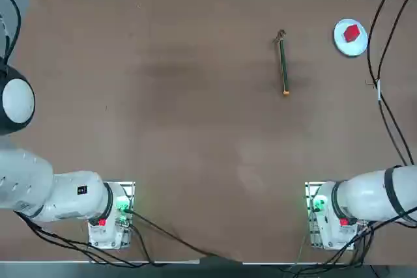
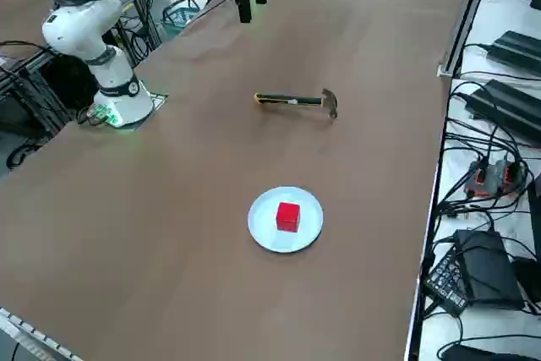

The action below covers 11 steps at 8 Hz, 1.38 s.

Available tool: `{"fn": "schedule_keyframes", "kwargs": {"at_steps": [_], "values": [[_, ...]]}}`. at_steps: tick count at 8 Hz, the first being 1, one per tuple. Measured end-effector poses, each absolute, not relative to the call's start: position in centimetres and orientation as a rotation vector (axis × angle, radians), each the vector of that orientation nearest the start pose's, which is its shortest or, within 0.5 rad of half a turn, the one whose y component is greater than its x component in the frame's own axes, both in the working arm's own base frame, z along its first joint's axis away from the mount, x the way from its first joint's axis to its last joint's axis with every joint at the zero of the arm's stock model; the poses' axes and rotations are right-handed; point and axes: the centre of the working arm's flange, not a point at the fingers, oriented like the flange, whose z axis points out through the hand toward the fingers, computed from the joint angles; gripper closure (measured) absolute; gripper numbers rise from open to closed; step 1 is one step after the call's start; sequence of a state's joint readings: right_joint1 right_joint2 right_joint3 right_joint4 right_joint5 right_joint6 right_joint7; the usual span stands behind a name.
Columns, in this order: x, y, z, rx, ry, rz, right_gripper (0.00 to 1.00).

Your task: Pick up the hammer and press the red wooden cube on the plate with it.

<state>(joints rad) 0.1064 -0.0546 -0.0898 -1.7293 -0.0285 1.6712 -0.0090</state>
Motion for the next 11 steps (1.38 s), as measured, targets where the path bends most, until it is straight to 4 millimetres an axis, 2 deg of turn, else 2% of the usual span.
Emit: {"fn": "schedule_keyframes", "kwargs": {"at_steps": [3, 5, 6, 7, 9, 11], "values": [[54.4, 1.1, 58.8, -3.152, -0.055, 0.005, 0.0], [55.4, 2.5, 57.3, -3.103, -0.062, 0.04, 0.0], [56.4, 4.0, 55.3, -3.093, -0.09, 0.06, 0.0], [57.7, 6.2, 52.5, -3.089, -0.129, 0.066, 0.0], [59.5, 10.1, 45.0, -3.097, -0.124, 0.031, 0.0], [59.6, 12.5, 38.0, -3.1, 0.0, -0.048, 0.0]]}}
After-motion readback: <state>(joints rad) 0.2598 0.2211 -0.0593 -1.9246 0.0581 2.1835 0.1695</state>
